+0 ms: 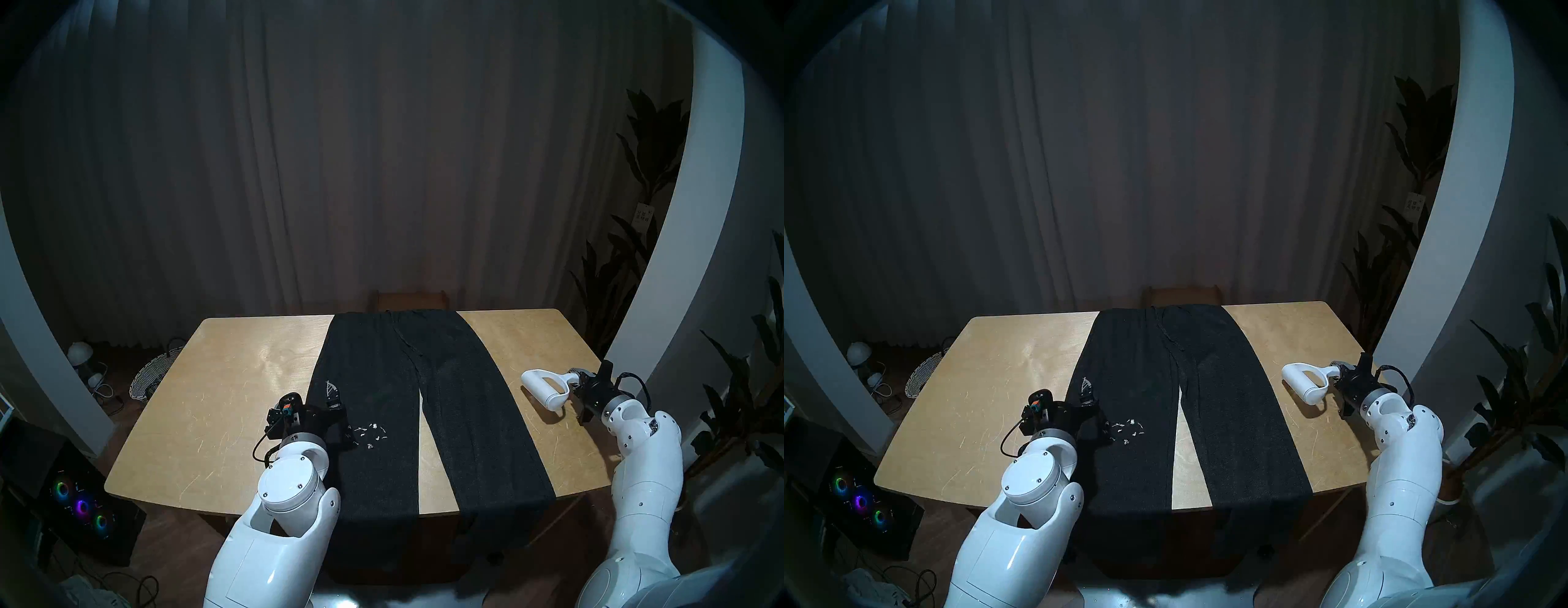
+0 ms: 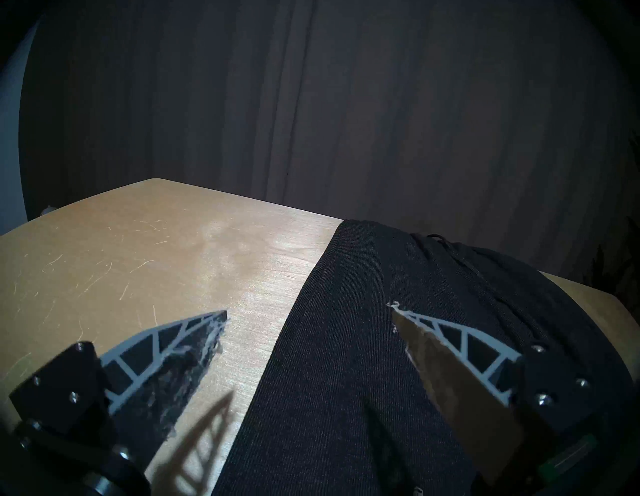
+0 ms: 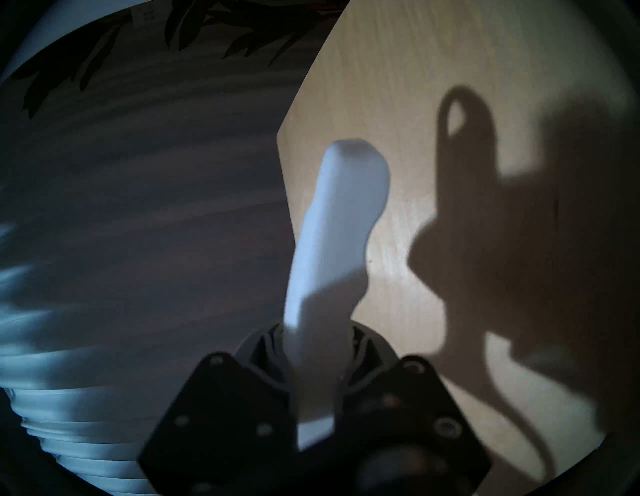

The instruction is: Remove lint and debris from pants with a lint roller

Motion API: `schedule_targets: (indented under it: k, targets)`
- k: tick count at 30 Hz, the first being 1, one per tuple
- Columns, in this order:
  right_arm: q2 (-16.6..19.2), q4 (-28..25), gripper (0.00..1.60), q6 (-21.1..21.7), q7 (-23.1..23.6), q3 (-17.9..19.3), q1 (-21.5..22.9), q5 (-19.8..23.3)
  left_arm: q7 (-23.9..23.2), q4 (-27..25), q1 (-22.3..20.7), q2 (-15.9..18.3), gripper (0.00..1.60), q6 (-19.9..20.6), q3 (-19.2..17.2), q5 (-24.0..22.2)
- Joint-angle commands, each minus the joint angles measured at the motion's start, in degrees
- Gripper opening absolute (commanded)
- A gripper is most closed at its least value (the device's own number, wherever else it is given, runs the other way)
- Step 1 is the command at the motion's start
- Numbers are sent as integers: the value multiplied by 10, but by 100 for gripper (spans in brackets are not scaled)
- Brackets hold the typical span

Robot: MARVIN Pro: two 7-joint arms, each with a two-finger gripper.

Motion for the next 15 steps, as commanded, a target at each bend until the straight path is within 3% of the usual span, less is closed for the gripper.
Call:
schedule_targets:
  k: [1,7,15]
  targets:
    - [-44,-62,0,24,25,-21,23,36,-29,-15,18,41,160,-23,-10,11]
    - [-95,-115,0,46,24,-77,15,44,-40,-4,33,76,160,-27,-34,28]
    - [-92,-137,0,61,17,-156,0,47,-51,3,53,113,160,-34,-57,54]
